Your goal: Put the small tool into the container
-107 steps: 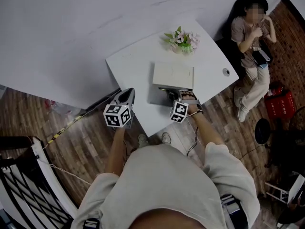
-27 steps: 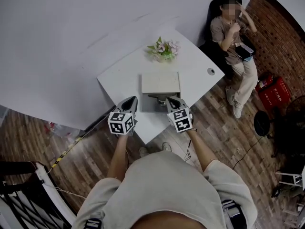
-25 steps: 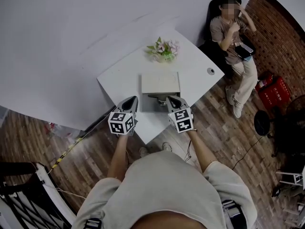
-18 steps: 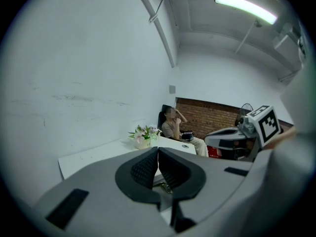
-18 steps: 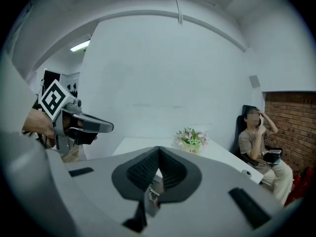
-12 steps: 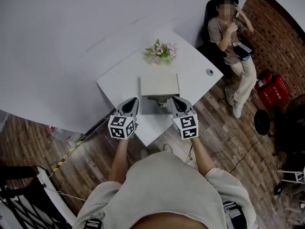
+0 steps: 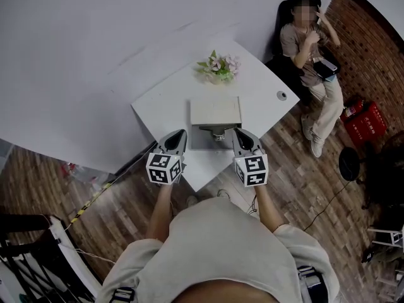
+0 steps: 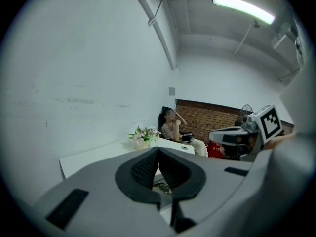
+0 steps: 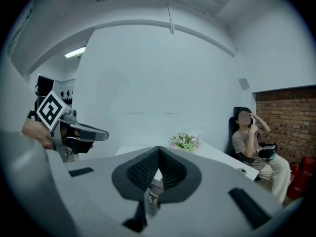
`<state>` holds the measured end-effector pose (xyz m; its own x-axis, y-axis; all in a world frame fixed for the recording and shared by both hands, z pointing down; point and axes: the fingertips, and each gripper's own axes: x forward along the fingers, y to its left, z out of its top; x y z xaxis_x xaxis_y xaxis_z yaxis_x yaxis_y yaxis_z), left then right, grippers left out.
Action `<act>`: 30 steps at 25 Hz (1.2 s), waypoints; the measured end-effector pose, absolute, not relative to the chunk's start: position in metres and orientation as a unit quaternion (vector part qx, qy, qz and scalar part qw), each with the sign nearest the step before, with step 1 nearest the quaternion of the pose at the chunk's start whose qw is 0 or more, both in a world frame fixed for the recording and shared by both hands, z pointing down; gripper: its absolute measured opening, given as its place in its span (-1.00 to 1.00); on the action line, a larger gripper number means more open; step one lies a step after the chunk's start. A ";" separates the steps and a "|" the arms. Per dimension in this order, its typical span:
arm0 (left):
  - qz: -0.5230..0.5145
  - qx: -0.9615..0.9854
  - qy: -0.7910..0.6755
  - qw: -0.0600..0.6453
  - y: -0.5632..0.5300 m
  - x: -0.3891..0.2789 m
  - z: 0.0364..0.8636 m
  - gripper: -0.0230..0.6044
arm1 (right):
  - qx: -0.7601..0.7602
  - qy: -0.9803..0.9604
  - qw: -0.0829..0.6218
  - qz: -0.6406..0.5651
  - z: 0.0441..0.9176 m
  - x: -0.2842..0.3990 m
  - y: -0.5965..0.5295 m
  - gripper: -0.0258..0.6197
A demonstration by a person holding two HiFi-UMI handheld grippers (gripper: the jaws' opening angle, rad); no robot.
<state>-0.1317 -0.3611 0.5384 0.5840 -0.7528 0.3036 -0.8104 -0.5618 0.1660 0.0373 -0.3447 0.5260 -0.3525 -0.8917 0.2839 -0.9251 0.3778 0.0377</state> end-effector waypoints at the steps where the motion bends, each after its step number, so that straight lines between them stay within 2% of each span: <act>1: 0.098 0.878 -0.446 0.145 -0.361 -0.132 0.538 -0.89 | 0.555 -0.819 0.127 0.066 0.526 0.038 -0.345 -0.92; 30: 0.085 0.866 -0.462 0.172 -0.354 -0.135 0.548 -0.89 | 0.550 -0.820 0.137 0.082 0.543 0.043 -0.346 -0.92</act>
